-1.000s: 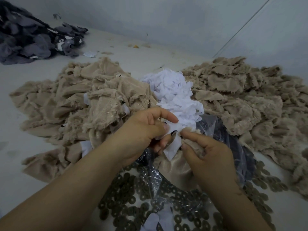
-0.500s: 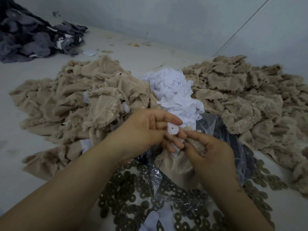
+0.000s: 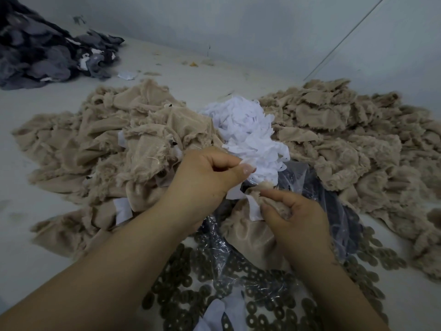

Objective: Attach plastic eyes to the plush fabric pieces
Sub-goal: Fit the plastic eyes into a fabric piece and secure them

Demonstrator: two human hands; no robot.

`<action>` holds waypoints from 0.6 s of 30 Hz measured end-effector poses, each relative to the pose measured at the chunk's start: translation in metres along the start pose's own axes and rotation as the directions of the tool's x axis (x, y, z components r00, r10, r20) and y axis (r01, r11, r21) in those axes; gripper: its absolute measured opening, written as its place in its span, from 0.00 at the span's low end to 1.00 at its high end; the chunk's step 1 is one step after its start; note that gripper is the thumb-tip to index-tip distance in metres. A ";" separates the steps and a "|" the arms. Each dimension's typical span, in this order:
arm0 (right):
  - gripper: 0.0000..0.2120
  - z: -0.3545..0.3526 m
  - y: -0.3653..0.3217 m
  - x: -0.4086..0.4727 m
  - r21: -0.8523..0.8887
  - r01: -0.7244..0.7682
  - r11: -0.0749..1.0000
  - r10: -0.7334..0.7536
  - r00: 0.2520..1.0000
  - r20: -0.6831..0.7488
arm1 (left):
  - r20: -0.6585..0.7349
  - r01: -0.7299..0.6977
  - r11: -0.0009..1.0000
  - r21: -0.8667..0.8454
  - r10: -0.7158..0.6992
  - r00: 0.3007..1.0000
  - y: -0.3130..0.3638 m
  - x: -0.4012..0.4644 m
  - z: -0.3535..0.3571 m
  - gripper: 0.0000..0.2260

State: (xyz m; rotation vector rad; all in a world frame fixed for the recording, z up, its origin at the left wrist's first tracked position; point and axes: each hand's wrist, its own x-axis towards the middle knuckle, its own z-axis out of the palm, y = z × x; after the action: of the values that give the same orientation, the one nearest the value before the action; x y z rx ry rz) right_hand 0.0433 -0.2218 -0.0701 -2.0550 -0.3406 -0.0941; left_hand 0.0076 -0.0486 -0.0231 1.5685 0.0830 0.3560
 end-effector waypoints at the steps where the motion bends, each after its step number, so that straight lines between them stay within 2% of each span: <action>1: 0.12 0.000 0.001 0.001 0.029 -0.013 1.000 0.012 1.000 0.015 | 0.017 0.025 0.998 -0.052 -0.025 1.000 0.003 0.001 0.003 0.07; 4: 0.14 -0.001 0.005 0.001 0.168 -0.099 0.981 0.087 0.993 0.080 | 0.046 0.089 0.970 -0.225 -0.081 0.996 0.013 0.005 0.013 0.06; 6: 0.09 -0.001 0.009 0.003 0.194 -0.162 0.968 0.145 0.985 0.098 | 0.035 0.107 0.938 -0.330 -0.101 0.994 0.022 0.009 0.020 0.04; 9: 0.07 -0.002 0.006 0.003 0.211 -0.161 0.964 0.141 0.984 0.105 | 0.101 0.190 0.812 -0.552 -0.161 0.982 0.033 0.012 0.031 0.06; 11: 0.09 -0.003 0.005 0.002 0.263 -0.167 0.950 0.127 0.978 0.163 | 0.159 0.244 0.752 -0.612 -0.185 0.970 0.035 0.010 0.039 0.05; 13: 0.07 -0.002 0.006 0.002 0.259 -0.205 0.944 0.155 0.968 0.199 | 0.180 0.289 0.772 -0.567 -0.226 0.957 0.028 0.004 0.044 0.03; 15: 0.08 0.000 0.007 0.001 0.191 -0.292 0.937 0.246 0.942 0.229 | 0.162 0.349 0.822 -0.450 -0.309 0.937 0.017 -0.004 0.046 0.05; 16: 0.11 0.001 0.005 0.000 0.231 -0.311 0.922 0.254 0.936 0.244 | 0.140 0.367 0.848 -0.383 -0.339 0.930 0.011 -0.008 0.045 0.05; 18: 0.17 0.004 0.002 0.001 0.396 -0.262 0.880 0.170 0.953 0.252 | 0.107 0.360 0.889 -0.282 -0.343 0.933 0.001 -0.018 0.043 0.05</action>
State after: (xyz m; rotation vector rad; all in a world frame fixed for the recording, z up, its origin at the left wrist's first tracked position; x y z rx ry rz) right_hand 0.0441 -0.2186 -0.0735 -1.6526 -0.2309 0.3151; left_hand 0.0026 -0.0943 -0.0250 1.2310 0.2575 0.0345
